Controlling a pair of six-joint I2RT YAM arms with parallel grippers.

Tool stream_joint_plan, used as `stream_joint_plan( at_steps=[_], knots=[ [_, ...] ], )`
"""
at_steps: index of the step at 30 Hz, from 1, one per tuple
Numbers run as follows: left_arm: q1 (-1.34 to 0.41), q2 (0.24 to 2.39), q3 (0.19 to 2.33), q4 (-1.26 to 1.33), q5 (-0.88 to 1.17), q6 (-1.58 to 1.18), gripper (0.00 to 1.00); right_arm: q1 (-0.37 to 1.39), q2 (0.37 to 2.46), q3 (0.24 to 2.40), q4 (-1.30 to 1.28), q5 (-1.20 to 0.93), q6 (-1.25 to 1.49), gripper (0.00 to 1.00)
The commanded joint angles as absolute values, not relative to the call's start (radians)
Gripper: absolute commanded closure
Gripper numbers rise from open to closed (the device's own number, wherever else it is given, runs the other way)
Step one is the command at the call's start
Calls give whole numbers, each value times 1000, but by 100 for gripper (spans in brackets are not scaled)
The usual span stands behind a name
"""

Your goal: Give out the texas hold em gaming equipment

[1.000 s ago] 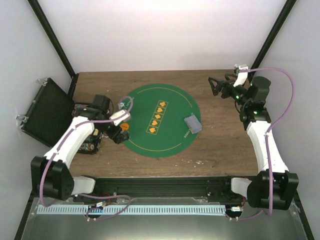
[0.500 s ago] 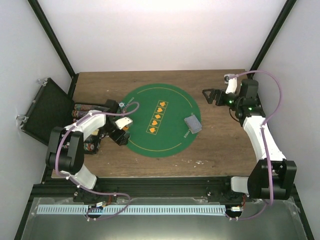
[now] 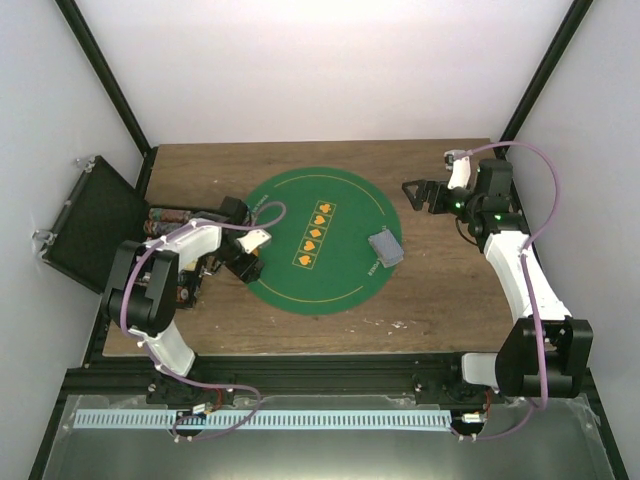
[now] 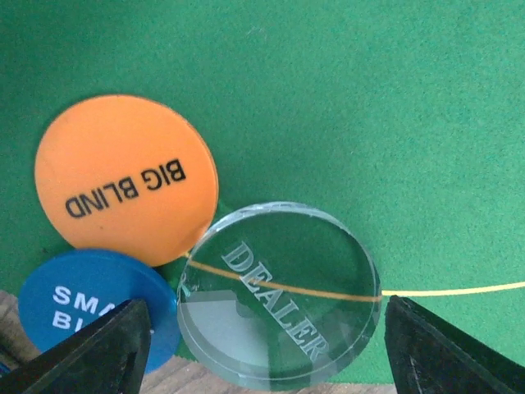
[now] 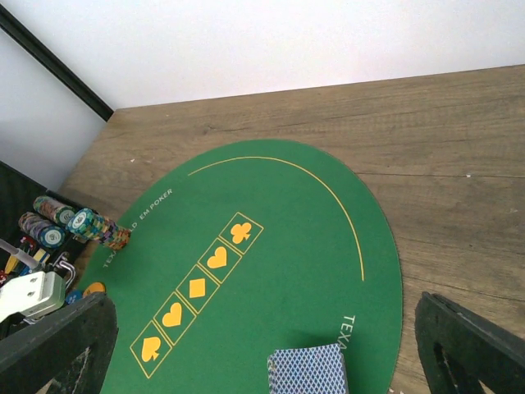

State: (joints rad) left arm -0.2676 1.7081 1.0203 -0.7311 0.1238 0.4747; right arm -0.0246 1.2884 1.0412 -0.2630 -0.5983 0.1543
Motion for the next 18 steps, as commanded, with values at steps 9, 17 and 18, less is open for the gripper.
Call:
stream_joint_plan(
  at_steps=[9,17,18],
  knots=[
    [-331,1683,959,-724,172,552,32,-14,1281,1068,-258,-609,148,0],
    [-334,1573,880,-758,245,641,31,-14,1281,1070,-247,-618,151,0],
    [-334,1570,875,-751,244,642,30,-14,1283,1071,-246,-618,152,0]
  ],
)
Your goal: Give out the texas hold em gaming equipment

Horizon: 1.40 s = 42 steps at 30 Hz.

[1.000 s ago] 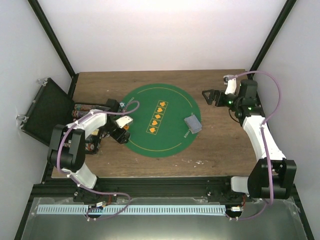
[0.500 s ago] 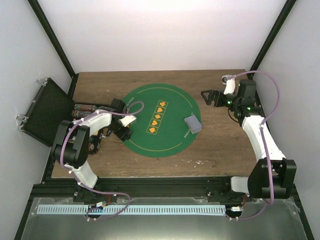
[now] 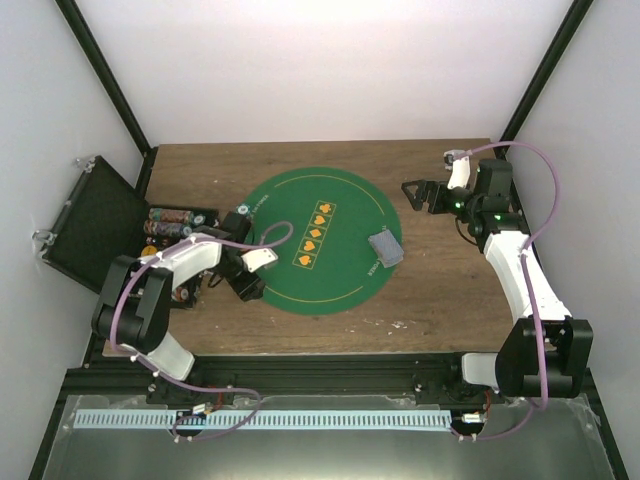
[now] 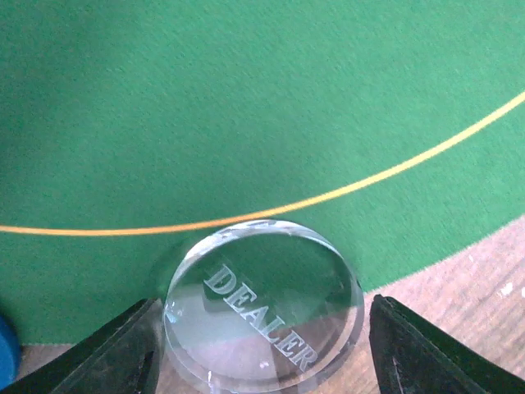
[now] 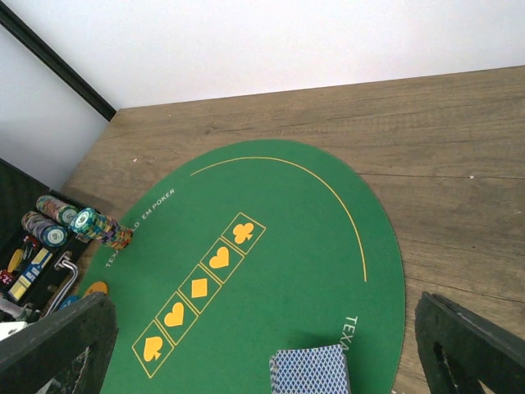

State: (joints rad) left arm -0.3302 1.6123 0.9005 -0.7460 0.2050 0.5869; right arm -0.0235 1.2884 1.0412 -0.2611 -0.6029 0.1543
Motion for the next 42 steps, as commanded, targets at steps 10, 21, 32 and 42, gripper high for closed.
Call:
stream_joint_plan(
  at_steps=[10,21,32,42],
  knots=[
    [-337,1600,835,-700,114,664,22,-14,1281,1089,-260,-623,145,0],
    [-397,1549,756,-678,126,680,57,-14,1275,1100,-269,-620,150,0],
    [-394,1480,1046,-895,272,606,84,63,1288,1128,-279,-683,247,0],
    [-403,1575,1442,-928,319,497,85,349,1655,1278,-51,-1005,534,11]
  ],
)
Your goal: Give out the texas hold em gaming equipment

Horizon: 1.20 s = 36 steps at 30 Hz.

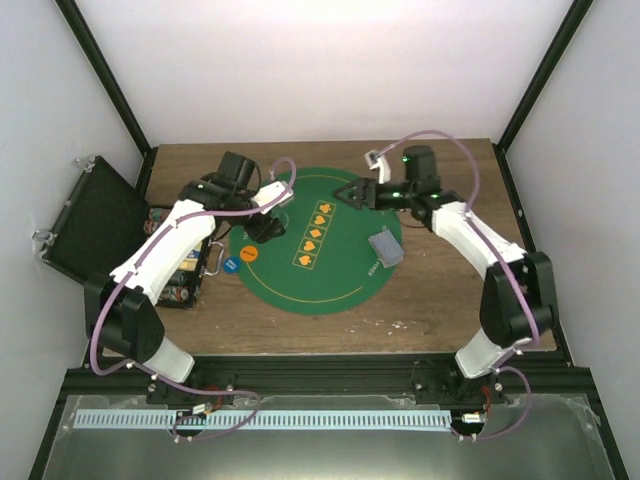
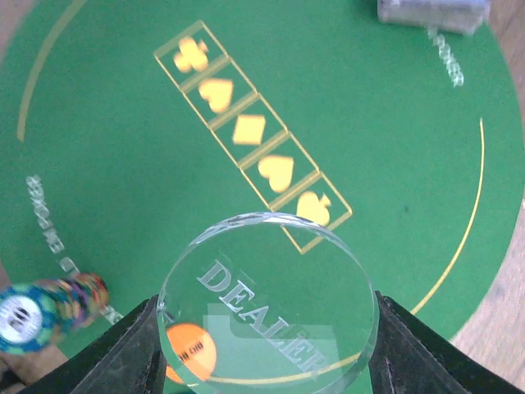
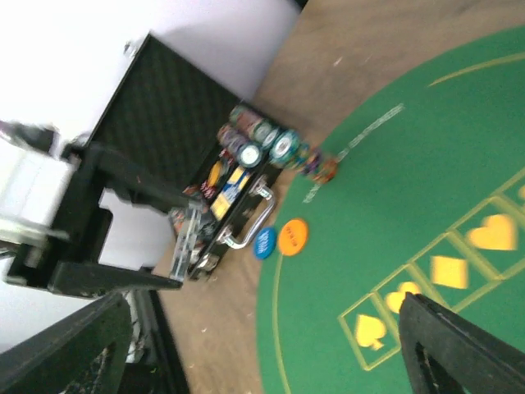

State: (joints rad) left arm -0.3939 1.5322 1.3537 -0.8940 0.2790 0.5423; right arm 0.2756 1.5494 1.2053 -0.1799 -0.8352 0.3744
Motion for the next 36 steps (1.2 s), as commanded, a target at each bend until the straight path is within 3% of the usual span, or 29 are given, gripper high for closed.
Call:
stream_joint_plan(
  at_steps=[1,7,18,24,31,36],
  knots=[
    [-407,1580,1453,-925,313,500,85,368,1688,1310,-37,-1021,548,14],
    [-415,1611,1489,-899,292,505,85,428,1826,1447,-9,-1076,585,25],
    [-416,1656,1551,-877,280,444,87,501,1954,1511,30,-1063,672,39],
    [-416,1671,1557,-852,227,442,88,518,1982,1532,21,-1067,664,52],
    [-416,1691,1572,-817,149,423,91,522,2009,1557,-29,-1080,644,94],
    [-416,1697,1581,-813,143,417,91,519,2022,1595,-79,-1080,613,99]
  ],
)
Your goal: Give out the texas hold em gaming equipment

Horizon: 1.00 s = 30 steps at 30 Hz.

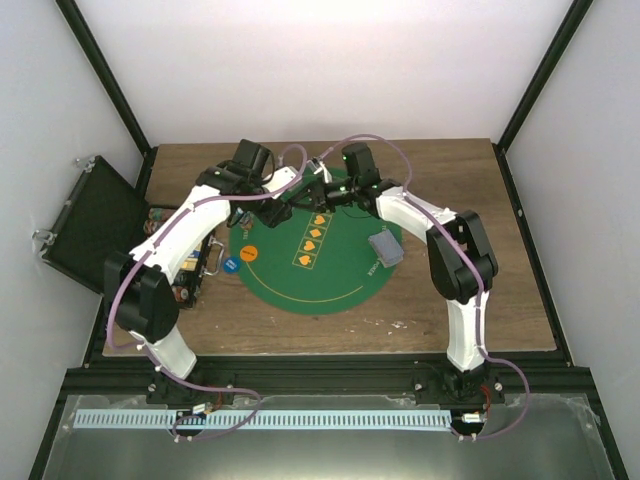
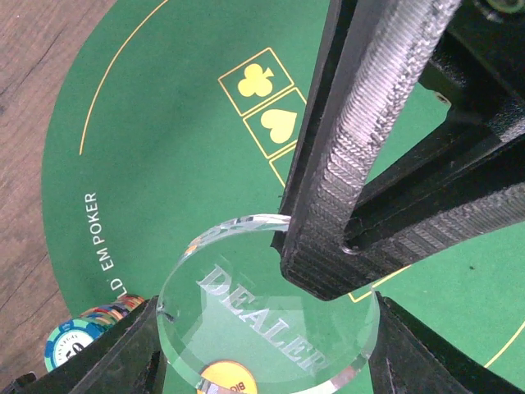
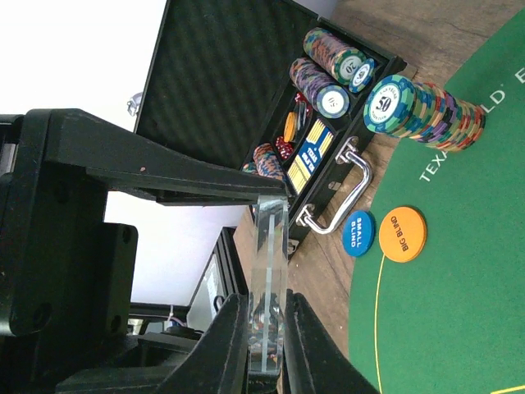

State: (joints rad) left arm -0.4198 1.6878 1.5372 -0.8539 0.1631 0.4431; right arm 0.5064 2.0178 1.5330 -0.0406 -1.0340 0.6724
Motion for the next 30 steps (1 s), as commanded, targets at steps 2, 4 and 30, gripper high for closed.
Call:
stream_joint_plan(
  at_steps=[2,4,30],
  knots=[
    [-416,1702,1583,-816,146,422,84,515,2024,1604,-87,-1071,605,99],
    [-416,1704,1595,-835,163,423,49,499,2025,1606,-80,-1063,605,99],
    [-237,1608,1451,-988,254,487,0,147,2638,2182,-256,-958,651,99]
  ],
)
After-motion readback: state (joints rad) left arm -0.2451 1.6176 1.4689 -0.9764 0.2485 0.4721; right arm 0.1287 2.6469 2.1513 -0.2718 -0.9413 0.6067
